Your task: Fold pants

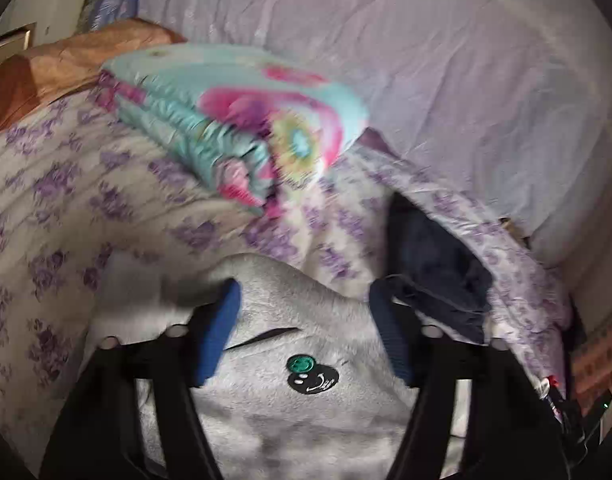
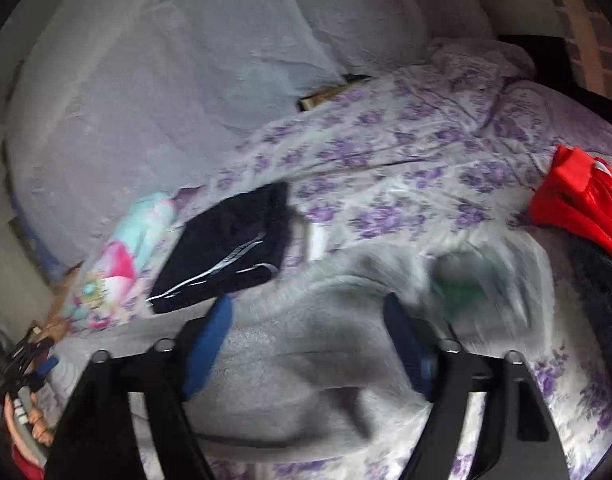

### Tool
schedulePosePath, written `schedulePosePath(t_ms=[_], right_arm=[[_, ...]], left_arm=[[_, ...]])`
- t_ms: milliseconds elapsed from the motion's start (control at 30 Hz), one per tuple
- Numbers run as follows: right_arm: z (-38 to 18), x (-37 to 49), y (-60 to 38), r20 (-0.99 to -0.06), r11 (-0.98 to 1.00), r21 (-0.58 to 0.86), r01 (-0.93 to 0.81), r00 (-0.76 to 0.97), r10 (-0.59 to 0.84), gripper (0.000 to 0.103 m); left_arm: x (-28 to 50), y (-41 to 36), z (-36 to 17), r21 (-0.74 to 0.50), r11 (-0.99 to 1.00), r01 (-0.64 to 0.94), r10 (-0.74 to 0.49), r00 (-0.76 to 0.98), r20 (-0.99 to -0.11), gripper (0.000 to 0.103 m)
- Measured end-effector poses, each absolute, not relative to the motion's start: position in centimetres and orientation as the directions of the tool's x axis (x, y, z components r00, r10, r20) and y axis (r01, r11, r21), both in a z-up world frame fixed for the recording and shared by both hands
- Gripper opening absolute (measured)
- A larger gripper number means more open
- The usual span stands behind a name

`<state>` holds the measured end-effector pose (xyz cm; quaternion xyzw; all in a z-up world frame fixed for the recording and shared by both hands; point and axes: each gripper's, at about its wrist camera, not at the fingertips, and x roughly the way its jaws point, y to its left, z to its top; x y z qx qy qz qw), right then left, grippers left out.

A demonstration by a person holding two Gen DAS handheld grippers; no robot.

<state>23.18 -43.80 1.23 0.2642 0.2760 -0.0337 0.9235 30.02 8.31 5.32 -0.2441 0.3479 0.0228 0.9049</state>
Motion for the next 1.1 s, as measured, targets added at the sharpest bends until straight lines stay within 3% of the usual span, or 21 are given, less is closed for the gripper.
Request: schedulePosePath(t_ms=[100,200,300,367,567,667,733,767,933,1067,1100], right_arm=[[0.2,22.2,-45.0,-0.492,0.815,0.559,0.155,0.853,0.175,0.083],[1.1,20.1,-46.4,-0.465,0.820,0.538,0.198,0.881,0.092,0.083],[0.5,19.9,-47.8,-0.497,0.788,0.567,0.242,0.863,0.092,0.083],[-0.7,19.8,-48.6,-0.530,0.750,0.596,0.285,0.842,0.101,0.083],[-4.2,20.0,-48.6,-0.585,0.672,0.660,0.336,0.791,0.178,0.083],[-6.1,22.4,-47.4,-0.600,0.663,0.675,0.323,0.764,0.238,0.080],[-6.2,24.0,-46.1,-0.625,0.734,0.605,0.309,0.755,0.197,0.049],[-5.9,24.6,-45.4,-0.630,0.770,0.571,0.285,0.754,0.187,0.014],[-2.0,20.3,-45.0,-0.506,0.805,0.559,0.198,0.851,0.143,0.010],[-7.0,21.7,-47.3,-0.681,0.746,0.561,0.358,0.712,0.171,0.012],[-7.6,21.6,-48.0,-0.658,0.704,0.613,0.358,0.724,0.205,0.012]], left_arm=[[28.7,8.9,1.5,-0.510,0.849,-0.140,-0.224,0.778,-0.587,0.074],[27.4,8.5,0.2,-0.463,0.879,-0.115,-0.207,0.782,-0.587,0.075],[26.9,8.6,1.9,-0.488,0.871,-0.063,-0.236,0.817,-0.526,0.091],[26.4,8.9,2.5,-0.487,0.869,-0.088,-0.208,0.828,-0.520,0.092],[27.3,9.8,0.7,-0.584,0.805,-0.104,-0.293,0.786,-0.545,0.092],[27.3,8.8,0.7,-0.528,0.843,-0.104,-0.256,0.785,-0.564,0.093],[27.4,7.7,0.6,-0.467,0.879,-0.097,-0.224,0.781,-0.583,0.093],[27.5,7.3,0.5,-0.435,0.895,-0.097,-0.205,0.778,-0.594,0.094],[27.8,6.9,0.3,-0.391,0.916,-0.093,-0.183,0.771,-0.610,0.095],[28.5,6.9,-0.2,-0.383,0.919,-0.096,-0.185,0.752,-0.633,0.097],[28.6,6.6,-0.2,-0.367,0.925,-0.094,-0.179,0.747,-0.641,0.098]])
